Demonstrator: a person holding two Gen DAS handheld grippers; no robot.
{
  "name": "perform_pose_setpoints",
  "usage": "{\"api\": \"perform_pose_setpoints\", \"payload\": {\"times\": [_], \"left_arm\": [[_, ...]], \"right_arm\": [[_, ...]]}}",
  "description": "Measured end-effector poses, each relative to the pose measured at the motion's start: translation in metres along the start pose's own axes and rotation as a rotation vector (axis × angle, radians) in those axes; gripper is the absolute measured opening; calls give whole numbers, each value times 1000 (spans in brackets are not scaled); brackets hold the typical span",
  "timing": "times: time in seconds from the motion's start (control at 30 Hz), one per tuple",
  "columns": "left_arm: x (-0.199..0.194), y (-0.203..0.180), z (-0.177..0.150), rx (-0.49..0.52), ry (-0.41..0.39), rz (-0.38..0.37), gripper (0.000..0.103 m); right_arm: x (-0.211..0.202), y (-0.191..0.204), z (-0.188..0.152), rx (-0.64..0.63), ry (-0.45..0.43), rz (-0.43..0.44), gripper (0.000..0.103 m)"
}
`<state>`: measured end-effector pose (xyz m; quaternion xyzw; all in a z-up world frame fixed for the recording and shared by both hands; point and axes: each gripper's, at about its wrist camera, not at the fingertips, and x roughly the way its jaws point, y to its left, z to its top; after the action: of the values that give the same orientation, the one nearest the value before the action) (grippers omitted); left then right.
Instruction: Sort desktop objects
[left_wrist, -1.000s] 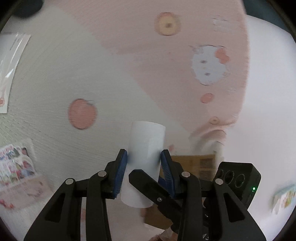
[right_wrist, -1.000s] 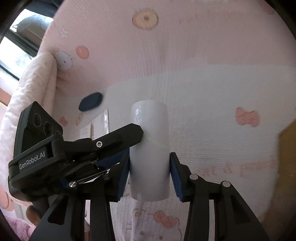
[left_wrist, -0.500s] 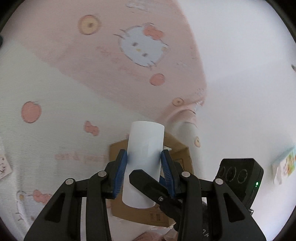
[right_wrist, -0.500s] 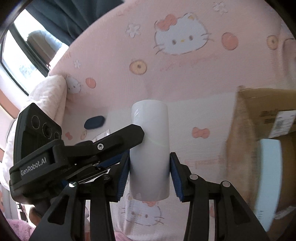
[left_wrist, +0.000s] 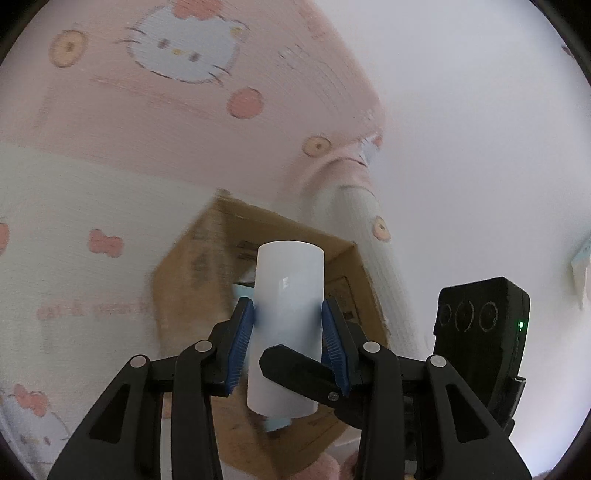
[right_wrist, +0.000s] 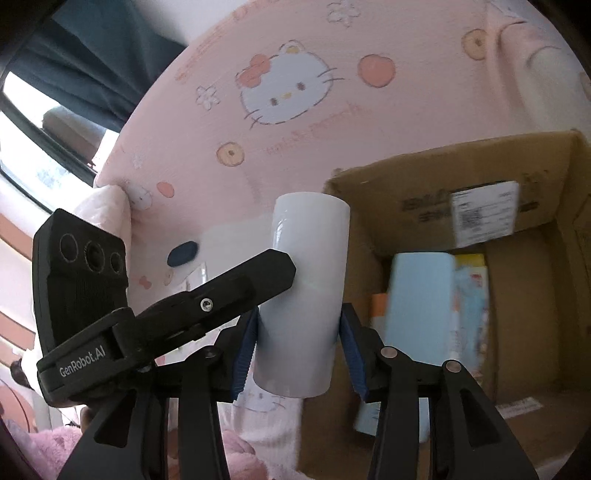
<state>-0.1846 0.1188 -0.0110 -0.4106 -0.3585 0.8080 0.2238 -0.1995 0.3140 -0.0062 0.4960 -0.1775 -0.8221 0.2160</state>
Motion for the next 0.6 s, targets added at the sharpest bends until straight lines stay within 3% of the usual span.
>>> {"api": "perform_pose_setpoints", "payload": {"times": [0.17, 0.47, 0.6], "left_arm": [[15, -15, -10, 11, 31, -10, 42], [30, -2, -26, -25, 180, 135, 42], [33, -5, -26, -2, 193, 168, 42]], "right_arm": [[-14, -15, 2, -4, 26, -35, 42], [7, -33, -18, 39, 203, 29, 42], [13, -29, -22, 10, 228, -1, 42]]}}
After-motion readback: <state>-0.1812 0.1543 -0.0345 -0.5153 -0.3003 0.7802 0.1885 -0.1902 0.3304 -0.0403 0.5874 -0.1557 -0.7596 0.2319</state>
